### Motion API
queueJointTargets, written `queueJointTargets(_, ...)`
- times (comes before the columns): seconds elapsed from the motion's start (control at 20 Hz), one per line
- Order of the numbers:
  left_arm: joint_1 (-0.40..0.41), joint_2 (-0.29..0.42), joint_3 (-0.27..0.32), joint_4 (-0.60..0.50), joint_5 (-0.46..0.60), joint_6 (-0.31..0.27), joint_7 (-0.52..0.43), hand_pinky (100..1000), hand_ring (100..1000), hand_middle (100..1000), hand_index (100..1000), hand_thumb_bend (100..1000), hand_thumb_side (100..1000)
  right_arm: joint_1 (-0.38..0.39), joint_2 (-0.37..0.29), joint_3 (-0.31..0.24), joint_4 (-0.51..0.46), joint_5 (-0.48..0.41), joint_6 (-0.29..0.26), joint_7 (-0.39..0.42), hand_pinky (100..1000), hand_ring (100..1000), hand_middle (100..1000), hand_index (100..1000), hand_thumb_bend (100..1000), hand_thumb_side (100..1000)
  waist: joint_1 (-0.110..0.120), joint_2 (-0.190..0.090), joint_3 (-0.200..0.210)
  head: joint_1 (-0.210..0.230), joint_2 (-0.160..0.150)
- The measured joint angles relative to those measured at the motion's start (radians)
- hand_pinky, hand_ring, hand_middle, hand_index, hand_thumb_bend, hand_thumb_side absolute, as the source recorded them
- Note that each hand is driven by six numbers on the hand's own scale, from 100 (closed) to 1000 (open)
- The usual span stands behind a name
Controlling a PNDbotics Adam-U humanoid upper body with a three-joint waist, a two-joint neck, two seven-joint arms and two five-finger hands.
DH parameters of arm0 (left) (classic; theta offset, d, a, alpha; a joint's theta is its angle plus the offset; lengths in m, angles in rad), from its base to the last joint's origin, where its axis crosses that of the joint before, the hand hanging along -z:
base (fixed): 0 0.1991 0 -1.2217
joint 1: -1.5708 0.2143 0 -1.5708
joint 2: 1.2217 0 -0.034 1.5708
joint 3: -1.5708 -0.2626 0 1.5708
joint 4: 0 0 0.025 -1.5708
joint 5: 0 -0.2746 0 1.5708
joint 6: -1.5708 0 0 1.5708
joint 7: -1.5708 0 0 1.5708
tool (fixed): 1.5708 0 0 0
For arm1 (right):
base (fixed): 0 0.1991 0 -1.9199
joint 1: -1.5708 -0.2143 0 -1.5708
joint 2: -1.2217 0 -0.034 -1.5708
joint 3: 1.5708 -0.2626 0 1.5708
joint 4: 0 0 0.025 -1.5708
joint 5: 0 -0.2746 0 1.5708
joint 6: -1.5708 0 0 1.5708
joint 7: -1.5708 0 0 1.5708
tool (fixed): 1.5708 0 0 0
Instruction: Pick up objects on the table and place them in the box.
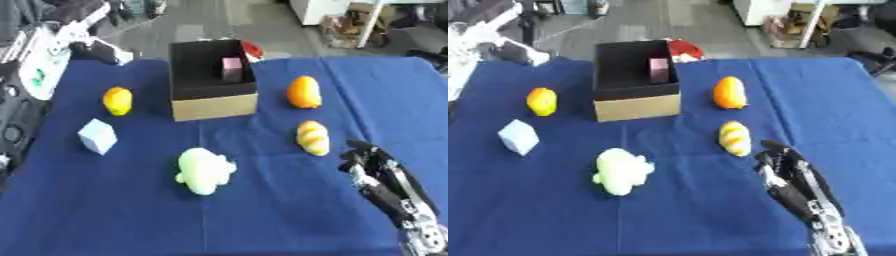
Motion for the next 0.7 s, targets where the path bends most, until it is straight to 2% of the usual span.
queueJointTargets(0.25,-0.014,-0.05,0.038,0.133,-0.173,0.003,-0.002,763,671,692,783,533,232,-0.001,0.0,0.004,0.0,-0.001,0.0,0.004,701,606,631,834,100,386,0.0,0.0,-0.007,0.003,0.0)
queueJointTargets(0.45,-0.018,-0.062,0.067,0.174,-0.234,0.035,0.018,755,658,680,777,543,209,-0.004,0.0,0.004,0.0,-0.004,0.0,0.004,701,606,631,834,100,386,0.0,0.001,-0.012,0.004,0.0)
queueJointTargets(0.7,-0.018,-0.062,0.088,0.207,-0.276,0.092,0.054,748,650,668,767,498,118,-0.006,0.0,0.004,0.0,-0.004,0.0,0.004,701,606,631,834,100,386,0.0,0.001,-0.013,0.004,0.0)
